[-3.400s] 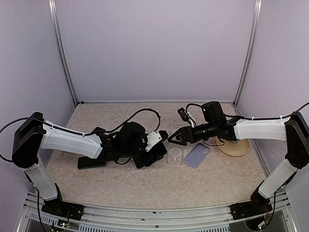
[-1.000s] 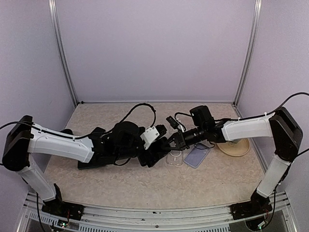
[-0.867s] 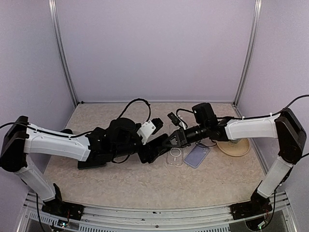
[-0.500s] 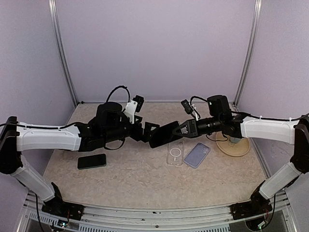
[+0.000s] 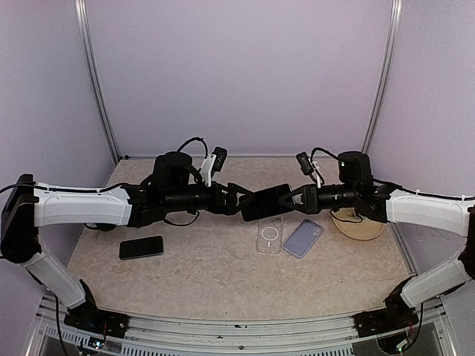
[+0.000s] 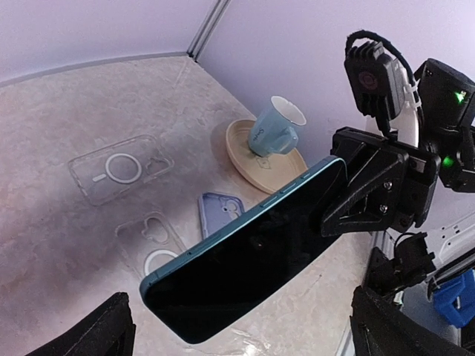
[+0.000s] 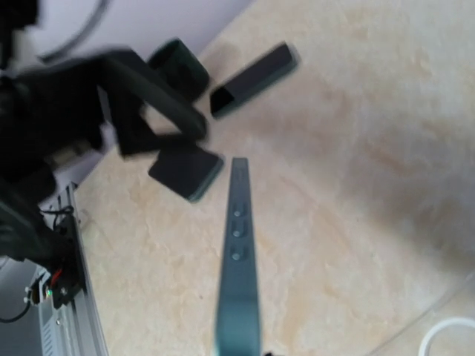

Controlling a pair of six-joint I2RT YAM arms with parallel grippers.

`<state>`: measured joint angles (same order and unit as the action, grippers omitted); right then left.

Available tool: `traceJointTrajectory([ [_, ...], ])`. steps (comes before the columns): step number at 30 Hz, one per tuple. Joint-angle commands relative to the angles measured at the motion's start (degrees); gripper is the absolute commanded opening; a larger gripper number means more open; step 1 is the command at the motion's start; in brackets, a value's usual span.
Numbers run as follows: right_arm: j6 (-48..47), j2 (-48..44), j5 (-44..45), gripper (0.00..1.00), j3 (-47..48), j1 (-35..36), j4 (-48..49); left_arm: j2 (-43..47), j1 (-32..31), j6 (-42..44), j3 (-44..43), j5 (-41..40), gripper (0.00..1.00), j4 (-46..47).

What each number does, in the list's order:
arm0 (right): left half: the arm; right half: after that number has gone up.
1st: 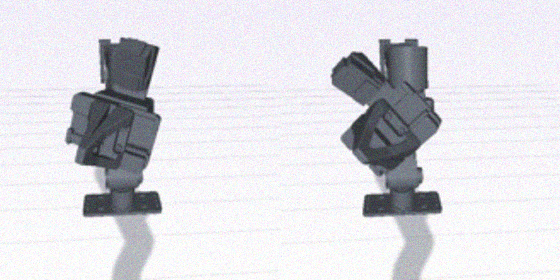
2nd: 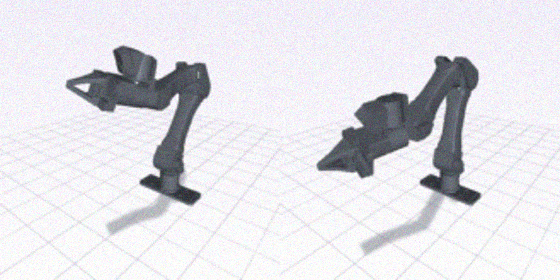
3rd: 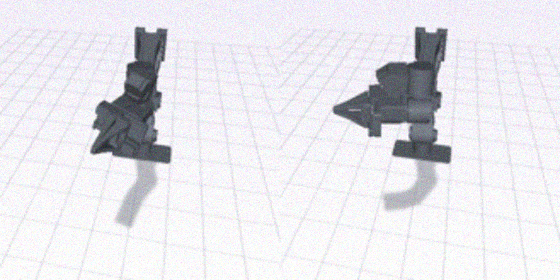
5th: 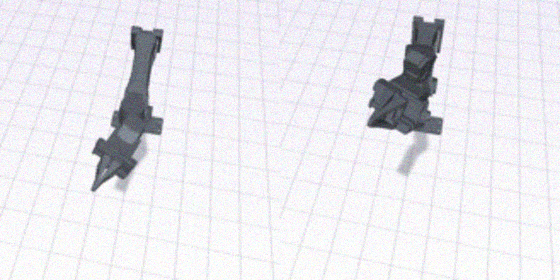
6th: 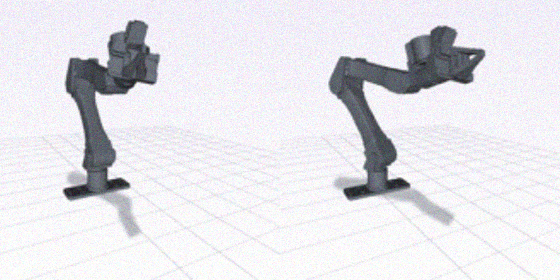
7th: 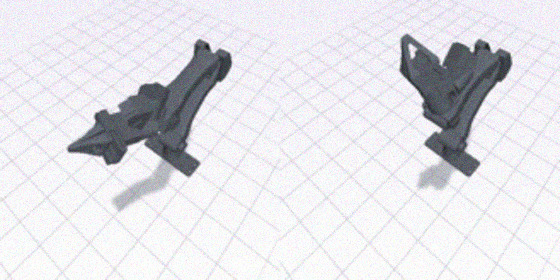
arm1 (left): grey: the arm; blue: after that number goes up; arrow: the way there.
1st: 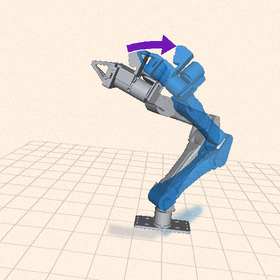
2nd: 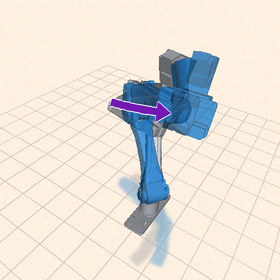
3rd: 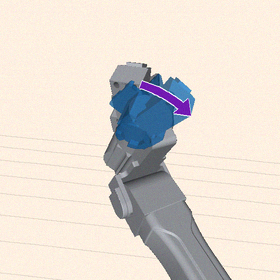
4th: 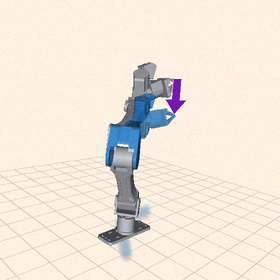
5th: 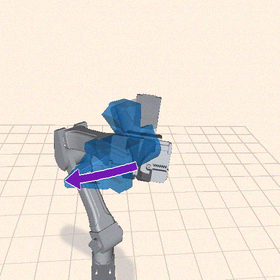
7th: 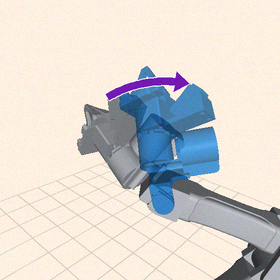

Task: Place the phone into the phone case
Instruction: Pass from the right arm to the left

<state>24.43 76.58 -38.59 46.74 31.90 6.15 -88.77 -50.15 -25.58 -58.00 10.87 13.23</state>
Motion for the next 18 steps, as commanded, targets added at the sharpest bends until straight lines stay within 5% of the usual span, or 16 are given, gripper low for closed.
traceJointTrajectory([
  [1,0.8,-4.7,-0.6,0.00,-1.3,-0.6,8.8,-2.2,1.5,-7.9,0.9,8.2,0.99,7.1],
  [18,5.5,-4.2,-6.9,0.00,-4.7,-0.9,19.9,-7.4,2.4,-20.3,5.2,22.1,0.91,29.8],
])
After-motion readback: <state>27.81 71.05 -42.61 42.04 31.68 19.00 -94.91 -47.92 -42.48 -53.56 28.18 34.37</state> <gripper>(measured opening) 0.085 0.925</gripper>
